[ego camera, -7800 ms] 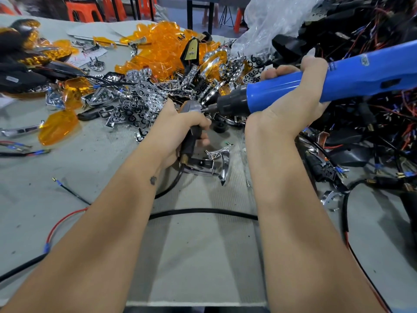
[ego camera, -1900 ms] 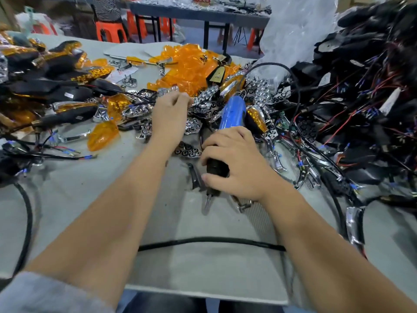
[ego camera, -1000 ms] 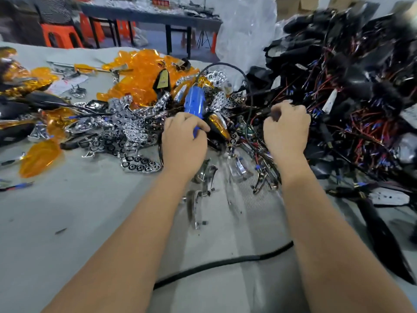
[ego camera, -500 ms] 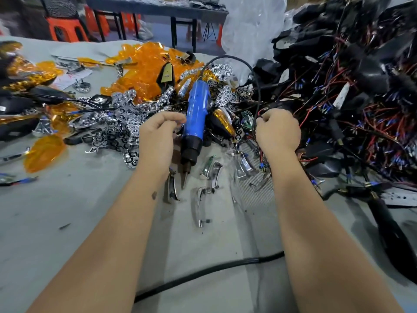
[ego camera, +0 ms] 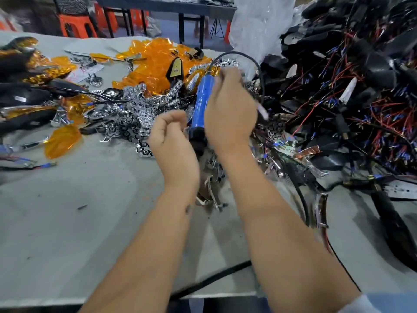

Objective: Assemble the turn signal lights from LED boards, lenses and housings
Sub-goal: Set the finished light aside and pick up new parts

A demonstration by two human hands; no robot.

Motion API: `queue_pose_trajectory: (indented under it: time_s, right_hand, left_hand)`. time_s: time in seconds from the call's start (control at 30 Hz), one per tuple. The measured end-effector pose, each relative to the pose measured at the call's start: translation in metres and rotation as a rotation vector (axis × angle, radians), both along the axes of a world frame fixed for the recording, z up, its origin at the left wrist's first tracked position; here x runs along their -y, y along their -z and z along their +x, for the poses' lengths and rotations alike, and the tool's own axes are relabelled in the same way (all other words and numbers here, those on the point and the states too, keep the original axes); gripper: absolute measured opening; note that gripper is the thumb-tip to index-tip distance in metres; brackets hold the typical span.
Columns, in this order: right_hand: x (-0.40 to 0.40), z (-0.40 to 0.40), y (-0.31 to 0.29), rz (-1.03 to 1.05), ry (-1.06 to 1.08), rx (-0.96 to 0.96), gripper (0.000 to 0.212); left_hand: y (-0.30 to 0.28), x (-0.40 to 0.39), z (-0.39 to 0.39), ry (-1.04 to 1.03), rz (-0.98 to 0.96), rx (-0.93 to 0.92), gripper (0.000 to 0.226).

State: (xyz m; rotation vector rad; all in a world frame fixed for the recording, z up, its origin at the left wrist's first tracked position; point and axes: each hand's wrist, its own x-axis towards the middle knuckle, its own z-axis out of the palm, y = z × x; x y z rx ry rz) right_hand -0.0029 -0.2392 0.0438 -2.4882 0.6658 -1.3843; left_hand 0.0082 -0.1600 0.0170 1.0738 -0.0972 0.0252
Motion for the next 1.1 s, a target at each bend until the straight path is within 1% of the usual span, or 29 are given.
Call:
queue_pose_trajectory:
  time_s: [0.03, 0.07, 0.13, 0.2, 0.27, 0.33, 0.4, 0.47, 0.53, 0.57, 0.63, 0.7, 0.73, 0.77, 0.83, 0.9, 0.93, 1.0, 1.07, 1.1]
  right_hand:
    - [-0.005, 0.005, 0.004, -0.039, -0.029, -0.01, 0.02]
    - [-0.01, 0.006, 0.006, -0.095, -0.077, -0.068, 0.016]
    - [-0.018, 0.01, 0.019, -0.278, -0.137, -0.16, 0.009]
    - [-0.023, 0.008, 0.025, -0.378, -0.203, -0.196, 0.006]
    - [-0.029, 0.005, 0.03, -0.445, -0.256, -0.227, 0.005]
    - [-0.036, -0.001, 0.037, -0.471, -0.306, -0.269, 0.006]
    - [-0.036, -0.01, 0.04, -0.467, -0.349, -0.278, 0.006]
    - [-0.033, -0.019, 0.045, -0.476, -0.354, -0.306, 0.007]
    - [-0.028, -0.029, 0.049, -0.486, -0.31, -0.357, 0.013]
    - [-0.024, -0.033, 0.05, -0.479, -0.291, -0.375, 0.016]
    - [-0.019, -0.039, 0.048, -0.432, -0.296, -0.45, 0.02]
    - [-0.016, -0.041, 0.045, -0.349, -0.331, -0.56, 0.026]
    - [-0.015, -0.041, 0.042, -0.302, -0.37, -0.555, 0.026]
    - [-0.017, -0.042, 0.039, -0.25, -0.422, -0.497, 0.024]
    - [-0.019, -0.046, 0.033, -0.17, -0.486, -0.325, 0.02]
    - [-0.021, -0.053, 0.029, -0.182, -0.521, -0.191, 0.028]
    - [-0.023, -0.058, 0.027, -0.21, -0.577, -0.174, 0.033]
    - [-0.026, -0.069, 0.027, -0.294, -0.722, -0.25, 0.04]
    - [-0.028, -0.077, 0.029, -0.328, -0.802, -0.428, 0.048]
    - [-0.027, -0.08, 0.031, -0.314, -0.791, -0.527, 0.05]
  left_hand:
    - [-0.006, -0.003, 0.012, 0.048, -0.025, -0.072, 0.026]
    - [-0.011, -0.005, 0.025, 0.125, -0.048, -0.142, 0.023]
    - [-0.02, -0.011, 0.052, 0.309, -0.029, -0.234, 0.039]
    - [-0.025, -0.016, 0.072, 0.427, 0.013, -0.267, 0.048]
    - [-0.025, -0.021, 0.081, 0.453, 0.049, -0.279, 0.043]
    - [-0.018, -0.027, 0.083, 0.476, 0.102, -0.259, 0.031]
    - [-0.006, -0.031, 0.084, 0.515, 0.164, -0.2, 0.024]
    - [0.001, -0.035, 0.082, 0.575, 0.165, -0.156, 0.034]
    - [0.001, -0.037, 0.081, 0.648, 0.142, -0.121, 0.046]
    - [0.001, -0.037, 0.08, 0.68, 0.165, -0.087, 0.049]
    - [0.001, -0.035, 0.077, 0.7, 0.306, -0.002, 0.047]
    - [0.002, -0.031, 0.074, 0.67, 0.442, 0.063, 0.039]
    - [0.003, -0.03, 0.073, 0.656, 0.487, 0.099, 0.036]
    - [0.004, -0.03, 0.073, 0.64, 0.536, 0.149, 0.033]
    - [0.005, -0.033, 0.076, 0.6, 0.653, 0.271, 0.033]
    - [0.006, -0.039, 0.081, 0.574, 0.755, 0.397, 0.036]
    - [0.005, -0.043, 0.082, 0.574, 0.802, 0.453, 0.04]
    - [0.006, -0.048, 0.082, 0.592, 0.881, 0.526, 0.046]
    - [0.007, -0.049, 0.079, 0.592, 0.952, 0.582, 0.042]
    - [0.009, -0.048, 0.078, 0.576, 0.987, 0.602, 0.038]
